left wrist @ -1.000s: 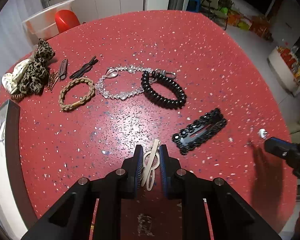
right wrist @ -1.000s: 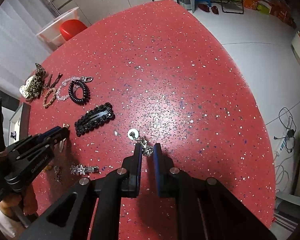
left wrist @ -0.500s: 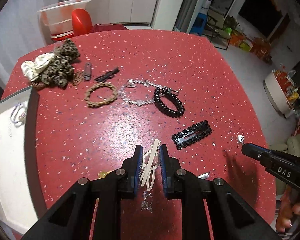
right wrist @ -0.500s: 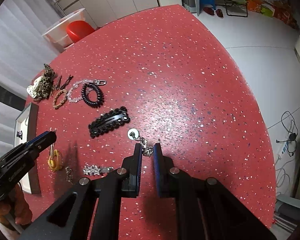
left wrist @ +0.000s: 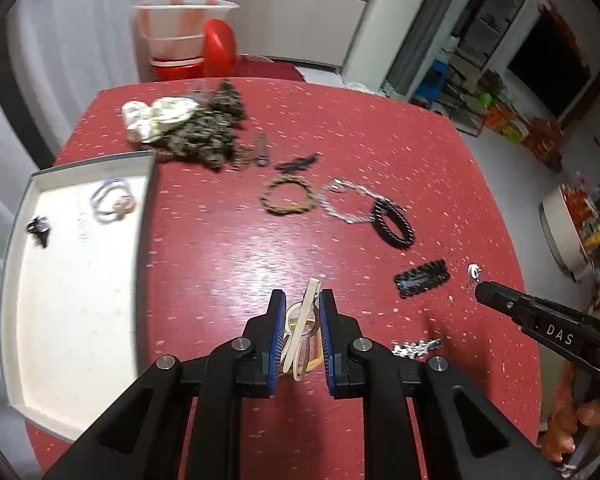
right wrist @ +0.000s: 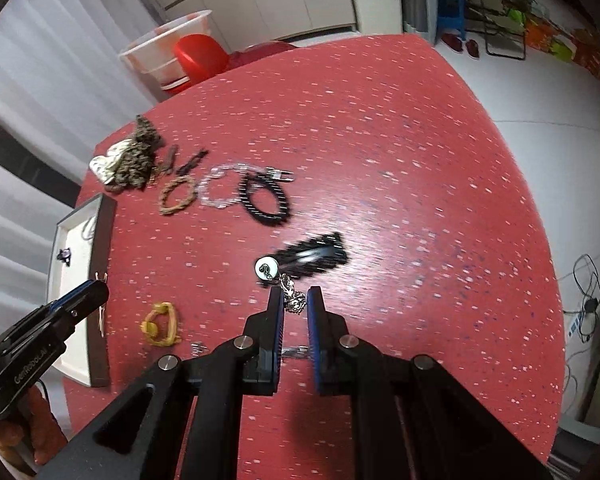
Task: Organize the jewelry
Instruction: 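Carry the cream bow clip with left while right carries the silver charm over the tray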
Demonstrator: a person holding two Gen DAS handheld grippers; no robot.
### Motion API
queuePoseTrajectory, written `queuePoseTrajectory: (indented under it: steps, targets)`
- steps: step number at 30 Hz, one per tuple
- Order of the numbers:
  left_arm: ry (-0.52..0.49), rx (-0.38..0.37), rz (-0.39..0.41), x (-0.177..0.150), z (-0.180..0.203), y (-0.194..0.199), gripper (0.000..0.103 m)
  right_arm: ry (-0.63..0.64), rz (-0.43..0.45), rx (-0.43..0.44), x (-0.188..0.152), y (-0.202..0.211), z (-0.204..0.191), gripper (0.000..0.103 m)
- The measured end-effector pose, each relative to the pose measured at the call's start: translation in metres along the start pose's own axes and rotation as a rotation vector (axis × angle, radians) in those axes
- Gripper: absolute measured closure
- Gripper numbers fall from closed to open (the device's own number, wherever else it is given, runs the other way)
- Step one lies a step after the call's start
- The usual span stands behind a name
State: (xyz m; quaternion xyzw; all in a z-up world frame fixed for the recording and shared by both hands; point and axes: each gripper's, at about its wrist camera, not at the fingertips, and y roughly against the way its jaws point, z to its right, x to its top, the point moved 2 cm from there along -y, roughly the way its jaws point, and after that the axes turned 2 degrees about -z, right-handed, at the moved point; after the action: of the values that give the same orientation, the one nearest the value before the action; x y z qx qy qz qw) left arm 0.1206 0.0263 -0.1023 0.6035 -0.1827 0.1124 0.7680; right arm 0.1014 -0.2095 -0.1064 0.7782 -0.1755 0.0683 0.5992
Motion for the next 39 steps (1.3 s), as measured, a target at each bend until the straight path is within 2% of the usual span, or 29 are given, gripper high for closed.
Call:
queuePoseTrajectory:
  steps: [9,22,33,39]
  targets:
    - [0.085,0.044,0.049,-0.001,-0.060,0.029,0.084,0.093,0.000,0.044,0.012,-0.007,-0.067,0.091]
    - [0.216,0.121,0.097,-0.005,-0.161,0.056,0.084,0.277,-0.014,0.140,0.027,-0.032,-0.193,0.091]
    - [0.315,0.168,0.104,-0.006,-0.225,0.046,0.084,0.376,-0.046,0.250,0.046,-0.065,-0.291,0.091]
    - [0.330,0.186,0.096,-0.002,-0.238,0.026,0.084,0.431,-0.083,0.270,0.045,-0.096,-0.332,0.091]
